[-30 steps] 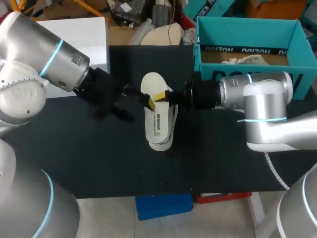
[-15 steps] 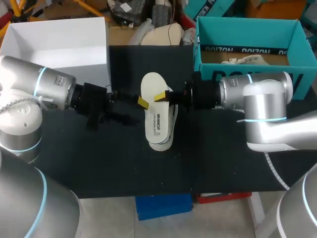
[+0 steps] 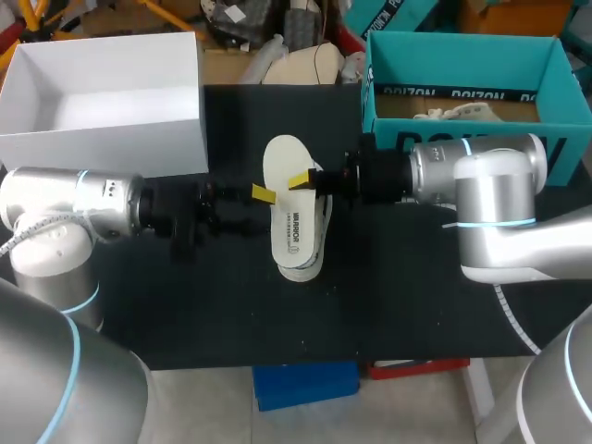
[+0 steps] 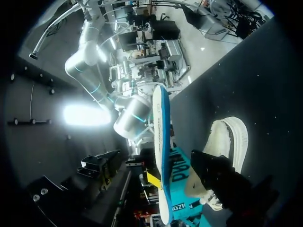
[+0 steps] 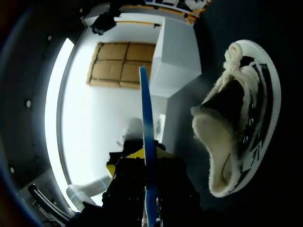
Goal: Take the shoe out of the shoebox, open the shoe tongue, remove and reinsert the insole, then place the shoe into the shoebox
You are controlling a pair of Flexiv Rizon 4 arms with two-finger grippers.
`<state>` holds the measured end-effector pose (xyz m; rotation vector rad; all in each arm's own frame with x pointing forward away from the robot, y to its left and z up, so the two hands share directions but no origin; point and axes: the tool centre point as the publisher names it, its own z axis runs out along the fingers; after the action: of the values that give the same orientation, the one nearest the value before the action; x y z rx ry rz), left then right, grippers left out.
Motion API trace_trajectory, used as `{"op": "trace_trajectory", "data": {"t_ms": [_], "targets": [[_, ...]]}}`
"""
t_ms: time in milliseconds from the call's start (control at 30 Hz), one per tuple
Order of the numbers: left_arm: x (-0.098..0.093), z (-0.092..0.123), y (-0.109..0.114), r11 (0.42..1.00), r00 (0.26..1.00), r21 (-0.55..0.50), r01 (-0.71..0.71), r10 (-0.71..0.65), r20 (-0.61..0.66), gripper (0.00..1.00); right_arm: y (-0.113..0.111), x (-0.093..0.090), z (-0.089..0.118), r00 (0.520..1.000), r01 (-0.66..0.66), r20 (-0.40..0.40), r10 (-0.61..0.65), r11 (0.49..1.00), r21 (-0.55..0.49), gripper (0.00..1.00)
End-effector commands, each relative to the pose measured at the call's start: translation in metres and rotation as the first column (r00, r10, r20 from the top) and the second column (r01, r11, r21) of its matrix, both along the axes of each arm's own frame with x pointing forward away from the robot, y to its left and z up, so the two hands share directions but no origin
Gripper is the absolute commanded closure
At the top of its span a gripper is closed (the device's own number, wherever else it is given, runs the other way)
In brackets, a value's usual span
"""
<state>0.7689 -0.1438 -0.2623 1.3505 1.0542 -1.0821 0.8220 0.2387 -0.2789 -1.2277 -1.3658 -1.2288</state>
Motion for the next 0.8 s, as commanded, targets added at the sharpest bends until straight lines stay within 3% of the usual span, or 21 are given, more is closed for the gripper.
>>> {"op": "trace_trajectory", "data": {"t_ms": [33, 200, 467, 567, 800], "targets": [[-0.002, -0.003, -0.005, 0.998, 0.998, -0.017, -0.055, 0.055, 0.014, 0.11, 0.001, 0.000, 0.000, 1.000, 0.000, 0.000, 0.000, 1.000, 0.000, 1.00], [0.003, -0.003, -0.007, 0.990, 0.992, -0.065, -0.125, 0.126, 0.017, 0.33, 0.001, 0.000, 0.000, 1.000, 0.000, 0.000, 0.000, 1.000, 0.000, 1.00], [0.006, -0.007, -0.019, 0.989, 0.992, -0.079, -0.127, 0.129, 0.015, 0.38, 0.001, 0.000, 0.000, 1.000, 0.000, 0.000, 0.000, 1.000, 0.000, 1.00], [0.008, -0.007, -0.022, 0.988, 0.992, -0.086, -0.125, 0.127, 0.016, 0.55, 0.001, 0.000, 0.000, 1.000, 0.000, 0.000, 0.000, 1.000, 0.000, 1.00], [0.014, -0.007, -0.025, 0.987, 0.991, -0.090, -0.133, 0.135, 0.012, 0.59, 0.001, 0.000, 0.000, 1.000, 0.000, 0.000, 0.000, 1.000, 0.000, 1.00]]}}
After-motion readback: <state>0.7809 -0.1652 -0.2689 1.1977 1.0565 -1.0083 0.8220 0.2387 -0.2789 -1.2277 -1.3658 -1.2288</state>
